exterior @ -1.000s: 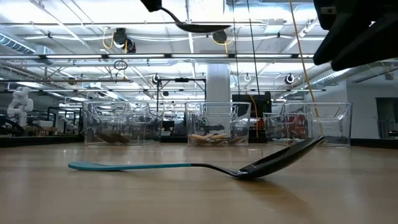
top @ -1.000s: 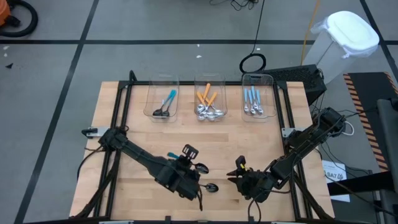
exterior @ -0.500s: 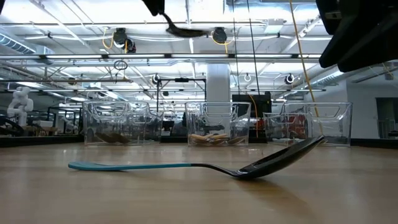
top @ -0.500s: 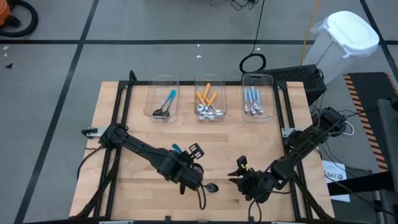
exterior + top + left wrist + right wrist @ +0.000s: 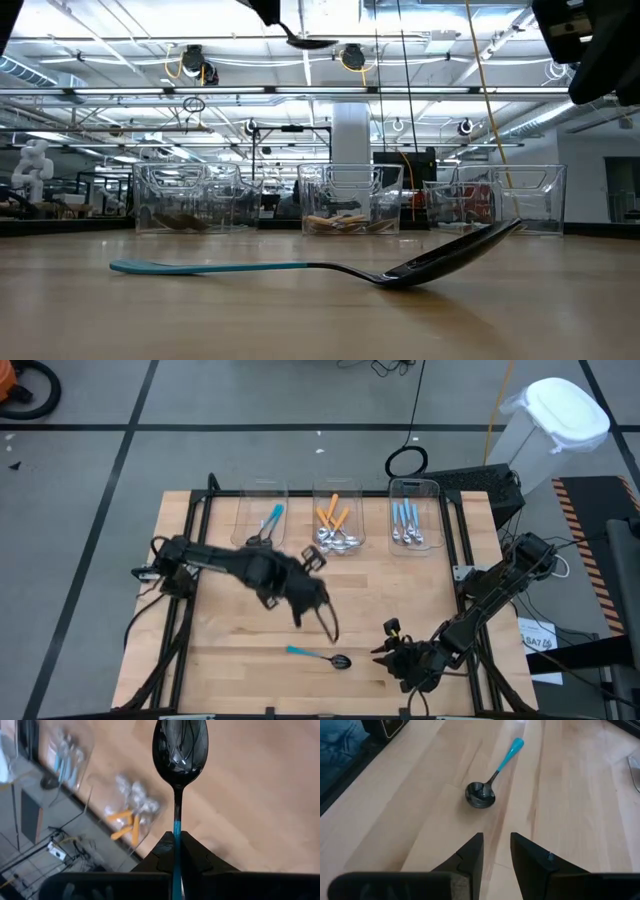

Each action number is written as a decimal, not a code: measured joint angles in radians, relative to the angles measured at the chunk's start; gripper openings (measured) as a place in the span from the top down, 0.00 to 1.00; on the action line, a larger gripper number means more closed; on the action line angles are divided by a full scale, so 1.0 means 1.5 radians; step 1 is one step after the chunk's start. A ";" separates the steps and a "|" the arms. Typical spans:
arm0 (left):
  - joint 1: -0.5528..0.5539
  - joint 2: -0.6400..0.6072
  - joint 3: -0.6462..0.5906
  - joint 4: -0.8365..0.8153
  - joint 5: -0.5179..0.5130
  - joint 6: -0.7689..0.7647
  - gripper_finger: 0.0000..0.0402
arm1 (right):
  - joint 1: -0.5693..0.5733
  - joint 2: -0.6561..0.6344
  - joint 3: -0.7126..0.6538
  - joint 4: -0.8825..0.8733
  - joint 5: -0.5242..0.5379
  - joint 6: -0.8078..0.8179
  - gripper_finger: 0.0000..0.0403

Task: Sort silverware by color (type)
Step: Put the blue spoon into the left transparent bin

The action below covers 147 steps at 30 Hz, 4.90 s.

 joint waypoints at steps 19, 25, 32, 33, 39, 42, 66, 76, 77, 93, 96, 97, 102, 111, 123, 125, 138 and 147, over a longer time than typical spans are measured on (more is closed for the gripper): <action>0.251 -0.071 -0.086 -0.001 -0.001 0.177 0.98 | -0.014 -0.016 -0.001 -0.118 0.005 -0.018 0.77; 0.312 -0.141 -0.212 0.000 -0.008 0.206 0.98 | -0.038 -0.070 -0.001 -0.176 0.036 -0.051 0.77; 0.381 -0.199 -0.288 0.000 -0.054 0.260 0.98 | -0.089 -0.126 0.000 -0.170 0.039 -0.160 0.77; 0.393 -0.198 -0.297 0.000 -0.056 0.267 0.98 | -0.097 -0.131 0.000 -0.173 0.038 -0.173 0.77; 0.459 -0.185 -0.327 0.000 -0.060 0.303 0.98 | -0.139 -0.147 0.000 -0.168 0.036 -0.232 0.77; 0.484 -0.176 -0.329 0.000 -0.060 0.316 0.98 | -0.153 -0.146 0.000 -0.171 0.035 -0.237 0.77; 0.510 0.009 -0.331 0.041 -0.044 0.353 0.98 | -0.159 -0.146 0.000 -0.204 -0.001 -0.190 0.77; 0.510 0.041 -0.330 0.050 -0.036 0.359 0.98 | -0.159 -0.146 0.000 -0.213 -0.001 -0.179 0.77; 0.509 0.041 -0.330 0.053 -0.035 0.361 0.98 | -0.159 -0.146 0.000 -0.215 -0.001 -0.177 0.77; 0.484 0.041 -0.330 0.119 0.000 0.346 0.89 | -0.159 -0.146 0.000 -0.216 -0.001 -0.176 0.77; 0.485 0.041 -0.330 0.125 -0.001 0.345 0.81 | -0.159 -0.146 0.000 -0.216 -0.001 -0.173 0.77; 0.484 0.041 -0.330 0.125 -0.001 0.344 0.79 | -0.158 -0.146 0.000 -0.216 -0.001 -0.173 0.77; 0.481 0.041 -0.330 0.134 -0.004 0.316 0.74 | -0.157 -0.146 0.000 -0.219 -0.001 -0.173 0.77; 0.438 0.041 -0.317 0.112 -0.114 0.058 0.73 | -0.157 -0.146 0.000 -0.219 -0.001 -0.172 0.77; 0.286 0.039 -0.175 0.019 -0.023 -0.302 0.73 | -0.157 -0.146 0.000 -0.217 -0.001 -0.145 0.77; 0.248 0.039 -0.164 0.030 0.011 -0.320 0.73 | -0.157 -0.146 0.000 -0.220 -0.001 -0.134 0.77; 0.022 0.039 -0.164 0.232 0.136 -0.420 0.73 | -0.110 -0.146 0.000 -0.230 -0.053 0.007 0.77; -0.071 0.068 -0.164 0.320 0.160 -0.544 0.73 | -0.026 -0.144 0.000 -0.122 -0.030 0.090 0.77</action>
